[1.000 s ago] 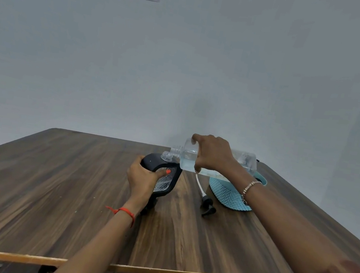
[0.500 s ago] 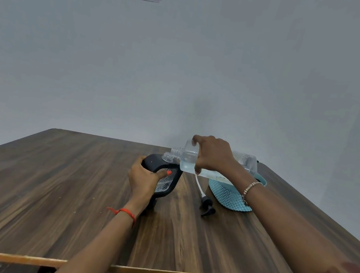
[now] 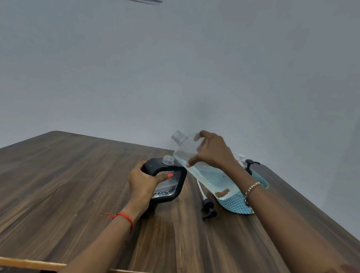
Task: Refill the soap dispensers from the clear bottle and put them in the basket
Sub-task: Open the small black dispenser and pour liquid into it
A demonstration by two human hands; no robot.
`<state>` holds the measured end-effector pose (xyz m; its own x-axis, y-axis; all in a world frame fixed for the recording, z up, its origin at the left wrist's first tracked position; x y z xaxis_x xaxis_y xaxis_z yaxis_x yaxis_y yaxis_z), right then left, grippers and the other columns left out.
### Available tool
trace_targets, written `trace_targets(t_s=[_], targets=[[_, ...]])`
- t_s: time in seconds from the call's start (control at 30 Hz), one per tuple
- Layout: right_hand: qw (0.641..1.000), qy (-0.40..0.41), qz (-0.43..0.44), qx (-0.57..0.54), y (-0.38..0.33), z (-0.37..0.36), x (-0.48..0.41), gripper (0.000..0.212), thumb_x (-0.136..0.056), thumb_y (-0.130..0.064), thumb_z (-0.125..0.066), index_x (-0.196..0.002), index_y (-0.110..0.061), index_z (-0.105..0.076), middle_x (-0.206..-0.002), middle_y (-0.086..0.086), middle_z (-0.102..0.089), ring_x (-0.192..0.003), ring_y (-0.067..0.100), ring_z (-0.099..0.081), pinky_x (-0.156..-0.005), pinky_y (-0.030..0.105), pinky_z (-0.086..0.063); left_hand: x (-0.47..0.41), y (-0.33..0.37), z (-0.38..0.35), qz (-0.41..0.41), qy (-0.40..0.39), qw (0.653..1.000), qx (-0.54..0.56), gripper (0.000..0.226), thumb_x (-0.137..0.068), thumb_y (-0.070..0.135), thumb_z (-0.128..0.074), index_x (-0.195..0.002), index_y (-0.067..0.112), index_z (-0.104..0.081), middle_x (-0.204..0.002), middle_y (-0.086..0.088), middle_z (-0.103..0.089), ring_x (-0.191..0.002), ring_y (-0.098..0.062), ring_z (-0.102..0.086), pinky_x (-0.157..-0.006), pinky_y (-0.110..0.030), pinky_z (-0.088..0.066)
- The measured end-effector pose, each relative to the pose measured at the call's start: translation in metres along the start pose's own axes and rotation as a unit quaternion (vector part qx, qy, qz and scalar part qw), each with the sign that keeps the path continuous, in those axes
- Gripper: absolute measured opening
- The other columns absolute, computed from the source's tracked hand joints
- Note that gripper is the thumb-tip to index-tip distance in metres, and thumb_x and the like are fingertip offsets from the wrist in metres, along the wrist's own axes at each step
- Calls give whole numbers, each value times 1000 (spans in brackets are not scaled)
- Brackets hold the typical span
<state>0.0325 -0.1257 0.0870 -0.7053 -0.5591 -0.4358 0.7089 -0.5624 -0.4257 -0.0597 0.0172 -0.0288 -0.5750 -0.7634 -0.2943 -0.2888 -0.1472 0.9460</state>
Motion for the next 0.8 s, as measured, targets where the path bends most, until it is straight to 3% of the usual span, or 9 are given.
trace_targets(t_s=[0.13, 0.23, 0.33, 0.43, 0.57, 0.7, 0.8], targets=[[980, 23, -39, -196, 13, 4, -4, 65, -52, -19, -90, -109, -15, -58, -97, 8, -63, -82, 17, -58, -61, 21, -44, -8, -2, 8, 9, 14, 1000, 26, 51, -54, 9, -88, -98, 9, -62, -87, -7, -69, -72, -17, -66, -56, -22, -53], [943, 10, -73, -325, 29, -5, -9, 67, -56, -9, -87, -115, -14, -58, -102, 12, -61, -91, 22, -60, -75, 31, -53, -16, -1, 16, 9, 25, 999, 31, 52, -55, 8, -88, -100, 7, -62, -87, -6, -68, -68, -12, -64, -47, -14, -49], [908, 18, -94, -409, 44, -23, -17, 64, -54, -2, -86, -112, -14, -61, -102, 14, -62, -96, 28, -63, -92, 46, -52, -25, -2, 24, 11, 36, 999, 36, 52, -55, 8, -88, -99, 8, -61, -87, -7, -68, -72, -18, -65, -55, -23, -52], [886, 7, -98, -453, 51, -44, -19, 56, -59, 3, -82, -107, -15, -60, -104, 16, -62, -92, 27, -64, -89, 44, -54, -29, -2, 31, 11, 40, 998, 44, 50, -56, 7, -87, -98, 10, -60, -82, -3, -67, -70, -15, -64, -51, -19, -50], [855, -18, -97, -509, 55, -69, -16, 55, -60, 7, -79, -107, -15, -62, -102, 13, -67, -87, 23, -67, -67, 29, -58, -33, -5, 39, 16, 37, 998, 55, 50, -58, 4, -86, -100, 7, -60, -77, 2, -64, -66, -10, -62, -44, -11, -48], [841, -40, -99, -530, 62, -87, -20, 62, -63, 9, -77, -119, -8, -57, -115, 16, -66, -104, 30, -64, -84, 39, -56, -37, -10, 45, 23, 39, 997, 61, 52, -57, 4, -86, -101, 7, -59, -81, -3, -66, -68, -15, -64, -50, -21, -52], [835, -64, -94, -538, 66, -95, -21, 57, -70, 11, -70, -122, -3, -53, -118, 22, -62, -109, 35, -60, -89, 41, -54, -39, -12, 49, 26, 41, 997, 65, 50, -58, 4, -85, -100, 8, -59, -79, -2, -66, -67, -14, -64, -47, -20, -51]])
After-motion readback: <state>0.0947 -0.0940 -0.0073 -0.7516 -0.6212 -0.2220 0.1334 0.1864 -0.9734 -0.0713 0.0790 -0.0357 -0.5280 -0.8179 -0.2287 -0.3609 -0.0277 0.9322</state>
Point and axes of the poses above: each hand's wrist, its own x-axis away from the middle knuckle, its own z-axis out of the back of the hand, y = z × x, the point moved 3 cm from there along -x, towards the middle knuckle
